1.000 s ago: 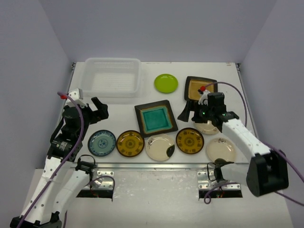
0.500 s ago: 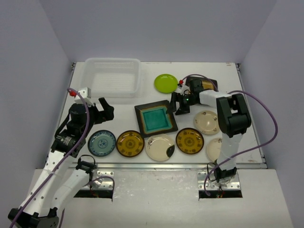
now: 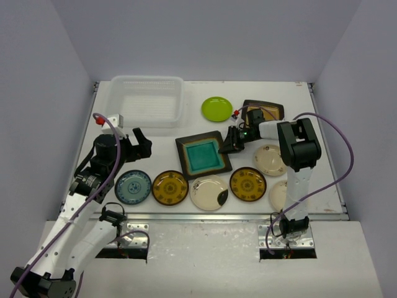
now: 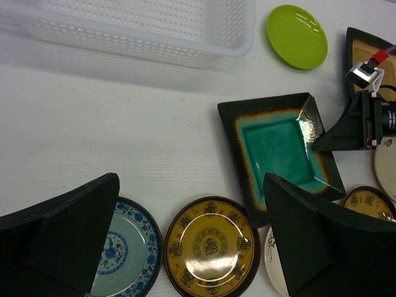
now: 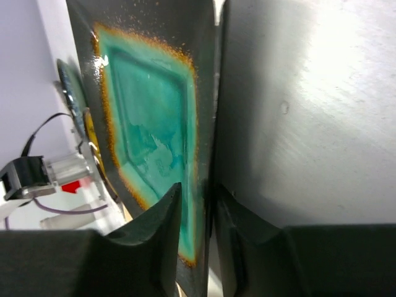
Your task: Place the plates into the plastic bin on the countertop
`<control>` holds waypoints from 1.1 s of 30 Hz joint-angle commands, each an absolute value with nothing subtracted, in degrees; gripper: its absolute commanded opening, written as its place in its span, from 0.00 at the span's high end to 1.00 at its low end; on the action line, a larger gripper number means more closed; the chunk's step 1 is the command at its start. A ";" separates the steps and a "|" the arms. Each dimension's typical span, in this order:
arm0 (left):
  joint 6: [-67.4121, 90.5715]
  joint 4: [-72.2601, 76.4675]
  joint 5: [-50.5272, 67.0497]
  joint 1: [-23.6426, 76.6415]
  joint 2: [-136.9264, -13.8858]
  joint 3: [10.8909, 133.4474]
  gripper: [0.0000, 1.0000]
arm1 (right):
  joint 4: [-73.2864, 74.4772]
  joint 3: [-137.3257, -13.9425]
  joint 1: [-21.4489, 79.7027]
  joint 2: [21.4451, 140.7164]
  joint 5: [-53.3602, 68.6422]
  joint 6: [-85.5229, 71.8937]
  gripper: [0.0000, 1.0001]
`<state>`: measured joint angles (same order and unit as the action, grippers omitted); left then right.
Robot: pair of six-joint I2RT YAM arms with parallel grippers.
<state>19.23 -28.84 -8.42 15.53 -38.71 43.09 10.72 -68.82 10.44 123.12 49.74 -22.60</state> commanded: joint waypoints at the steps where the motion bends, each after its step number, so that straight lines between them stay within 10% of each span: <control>1: 18.02 -26.19 -7.37 16.35 -39.12 43.42 0.00 | 5.44 -67.86 9.58 124.36 52.92 -25.24 0.83; 4: 17.93 -26.01 -6.76 16.35 -39.38 43.42 0.00 | 4.29 -67.77 9.49 123.45 53.79 -27.43 1.00; 28: 32.43 -6.07 26.54 16.35 -53.30 38.58 0.00 | -10.88 -55.74 9.61 87.29 64.59 -43.95 1.00; 33: 34.36 -1.05 31.96 16.35 -57.29 39.13 0.13 | -21.28 -50.52 10.44 81.76 68.51 -52.84 1.00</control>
<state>31.68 -9.85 25.55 15.84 -55.41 36.97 -5.14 -52.01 9.54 88.66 56.69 -41.76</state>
